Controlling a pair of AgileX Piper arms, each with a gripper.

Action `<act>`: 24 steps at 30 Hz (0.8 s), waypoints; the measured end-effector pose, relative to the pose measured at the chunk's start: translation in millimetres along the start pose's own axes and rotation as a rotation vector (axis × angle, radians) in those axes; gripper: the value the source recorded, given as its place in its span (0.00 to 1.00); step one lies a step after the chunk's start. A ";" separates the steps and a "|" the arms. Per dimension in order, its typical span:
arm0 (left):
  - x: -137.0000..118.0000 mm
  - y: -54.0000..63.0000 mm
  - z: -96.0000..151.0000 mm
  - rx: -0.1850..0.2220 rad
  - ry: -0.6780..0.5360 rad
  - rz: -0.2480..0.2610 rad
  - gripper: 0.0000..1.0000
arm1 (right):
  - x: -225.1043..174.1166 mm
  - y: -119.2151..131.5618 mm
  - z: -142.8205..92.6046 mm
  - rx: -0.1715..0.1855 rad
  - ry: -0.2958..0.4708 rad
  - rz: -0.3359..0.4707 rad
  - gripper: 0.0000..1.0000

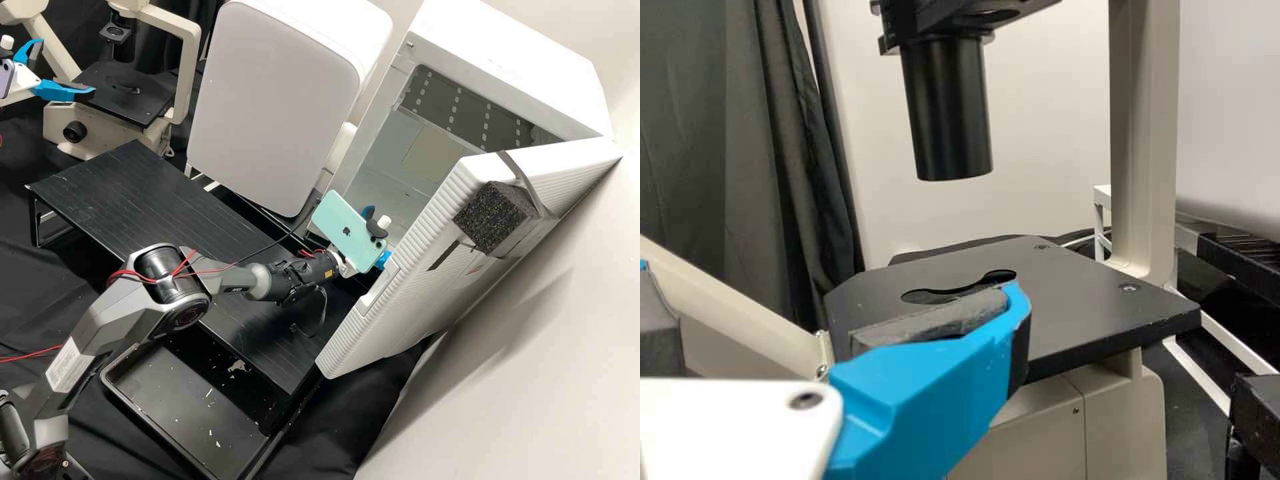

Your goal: Place the petri dish in the incubator

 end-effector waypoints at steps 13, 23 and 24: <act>0.0 0.0 0.0 0.000 0.000 0.000 1.00 | -75.5 45.6 3.9 0.101 0.076 0.109 1.00; 0.0 0.0 0.0 0.000 0.000 0.000 1.00 | -159.2 30.4 2.9 0.156 0.140 0.218 1.00; 0.0 0.0 0.0 0.000 0.000 0.000 1.00 | -165.7 27.8 2.2 0.164 0.142 0.212 1.00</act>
